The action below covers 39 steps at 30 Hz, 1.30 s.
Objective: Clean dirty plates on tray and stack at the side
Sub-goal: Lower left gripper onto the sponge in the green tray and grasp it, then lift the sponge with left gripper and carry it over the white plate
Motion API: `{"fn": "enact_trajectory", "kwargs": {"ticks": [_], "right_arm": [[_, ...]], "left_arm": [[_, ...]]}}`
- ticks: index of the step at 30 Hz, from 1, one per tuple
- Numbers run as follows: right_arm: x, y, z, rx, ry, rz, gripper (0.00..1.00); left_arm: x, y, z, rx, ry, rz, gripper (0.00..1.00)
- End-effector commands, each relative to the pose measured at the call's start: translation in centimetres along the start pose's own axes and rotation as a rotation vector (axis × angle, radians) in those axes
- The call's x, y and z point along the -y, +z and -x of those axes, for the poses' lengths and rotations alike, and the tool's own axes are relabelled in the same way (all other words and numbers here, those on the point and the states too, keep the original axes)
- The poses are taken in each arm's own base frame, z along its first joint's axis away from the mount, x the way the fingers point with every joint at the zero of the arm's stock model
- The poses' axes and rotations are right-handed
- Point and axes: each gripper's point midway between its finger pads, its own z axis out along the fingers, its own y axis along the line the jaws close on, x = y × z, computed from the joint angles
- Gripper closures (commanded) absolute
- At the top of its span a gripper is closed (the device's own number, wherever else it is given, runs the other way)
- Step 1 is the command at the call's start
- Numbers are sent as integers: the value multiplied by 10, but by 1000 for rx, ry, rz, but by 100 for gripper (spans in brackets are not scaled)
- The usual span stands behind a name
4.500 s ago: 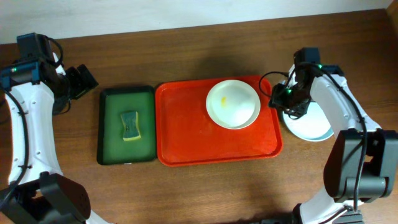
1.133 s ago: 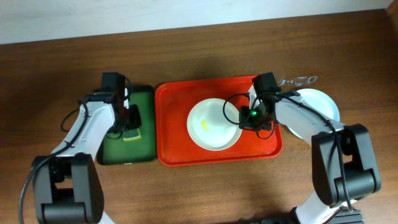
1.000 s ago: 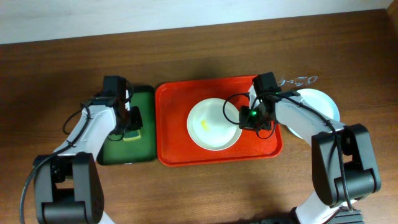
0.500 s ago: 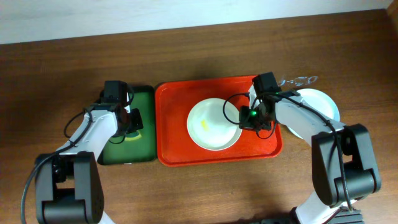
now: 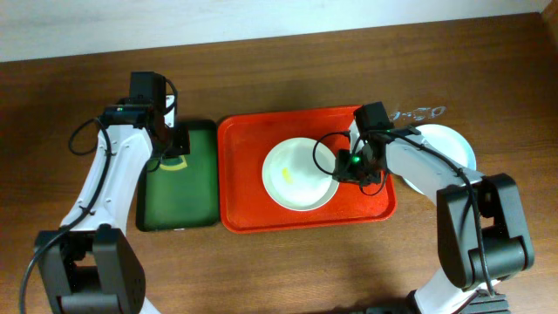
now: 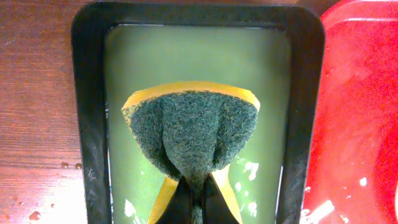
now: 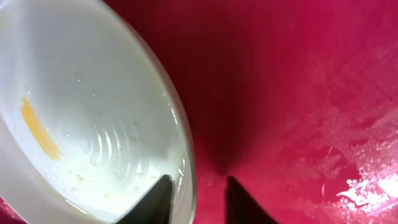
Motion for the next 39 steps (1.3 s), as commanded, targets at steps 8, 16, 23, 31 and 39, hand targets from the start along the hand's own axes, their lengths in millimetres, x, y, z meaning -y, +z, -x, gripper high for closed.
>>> {"fn": "enact_trajectory", "kwargs": {"ticks": [8, 16, 23, 31, 39], "right_arm": [[-24, 5, -13, -16, -13, 1, 96], [-24, 5, -4, 25, 140, -4, 69], [-7, 4, 7, 91, 119, -99, 96], [-6, 4, -6, 43, 272, -97, 96], [-20, 7, -11, 11, 251, -41, 96]], "left_arm": [[18, -15, 6, 42, 87, -1, 100], [22, -15, 4, 37, 94, -4, 100], [22, -15, 4, 34, 94, -6, 100], [28, -15, 0, 21, 95, -41, 100], [59, -7, -5, 3, 125, -98, 100]]}}
